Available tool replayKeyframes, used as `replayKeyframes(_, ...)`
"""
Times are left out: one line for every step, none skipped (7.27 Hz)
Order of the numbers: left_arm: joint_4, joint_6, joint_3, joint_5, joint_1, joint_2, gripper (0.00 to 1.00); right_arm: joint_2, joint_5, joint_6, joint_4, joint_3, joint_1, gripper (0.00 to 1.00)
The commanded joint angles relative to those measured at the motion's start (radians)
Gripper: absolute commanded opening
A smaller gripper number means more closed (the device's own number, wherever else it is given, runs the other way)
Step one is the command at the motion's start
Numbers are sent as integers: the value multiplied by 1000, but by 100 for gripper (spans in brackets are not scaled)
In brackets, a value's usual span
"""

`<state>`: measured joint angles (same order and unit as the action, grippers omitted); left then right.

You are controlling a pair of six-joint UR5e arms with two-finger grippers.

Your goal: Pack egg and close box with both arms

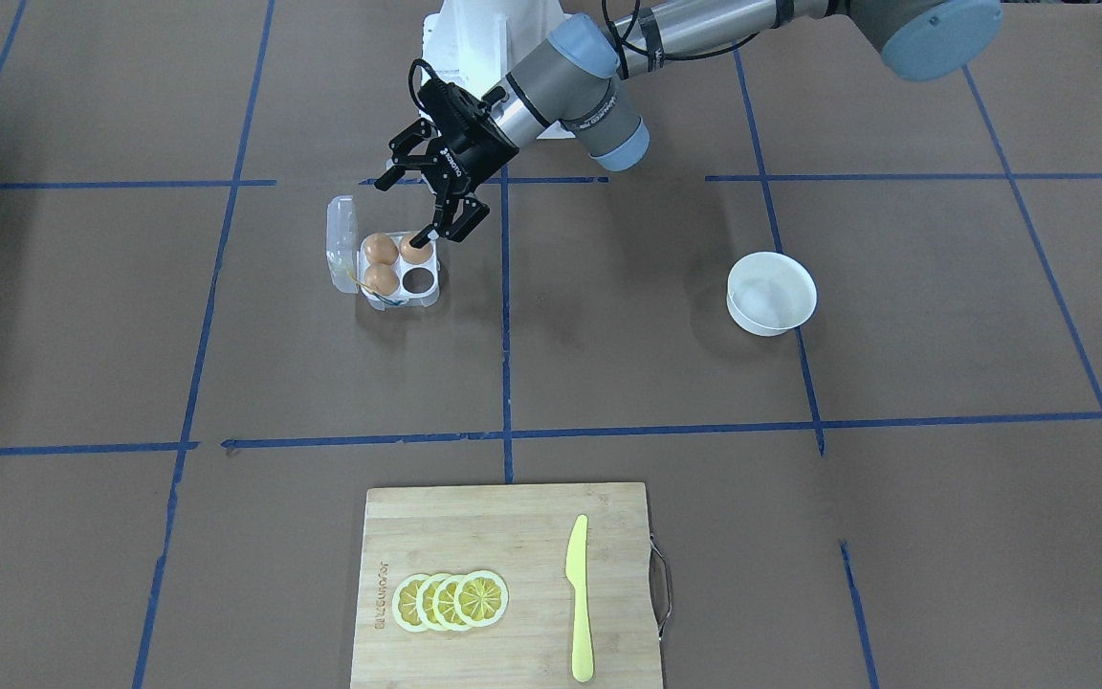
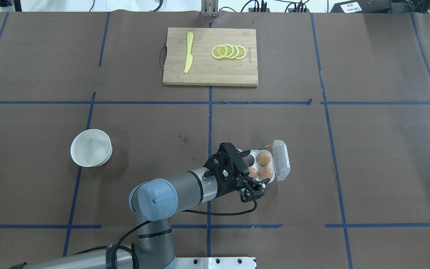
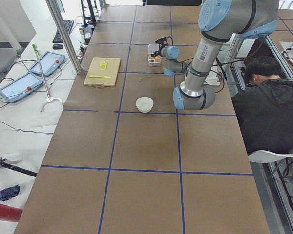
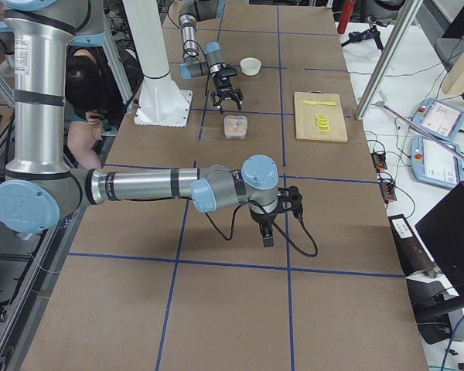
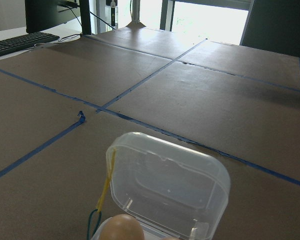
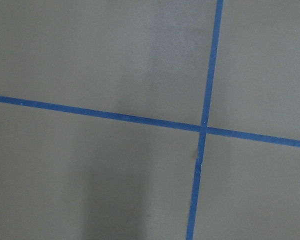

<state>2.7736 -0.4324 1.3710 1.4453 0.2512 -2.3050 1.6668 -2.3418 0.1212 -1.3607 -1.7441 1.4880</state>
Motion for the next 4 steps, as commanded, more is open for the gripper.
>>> replayKeyframes(-186, -70, 127, 93, 72, 73, 99, 2, -1, 0, 0, 0, 0, 100)
replayKeyframes(-336, -98, 202, 133, 103, 76, 99, 5, -1, 0, 0, -2, 0, 100)
replayKeyframes(-480, -144, 277, 148, 126, 75, 99, 7, -1, 0, 0, -2, 0, 100)
replayKeyframes(-582, -185, 345, 193, 169, 82, 99, 7, -1, -2, 0, -2, 0, 100)
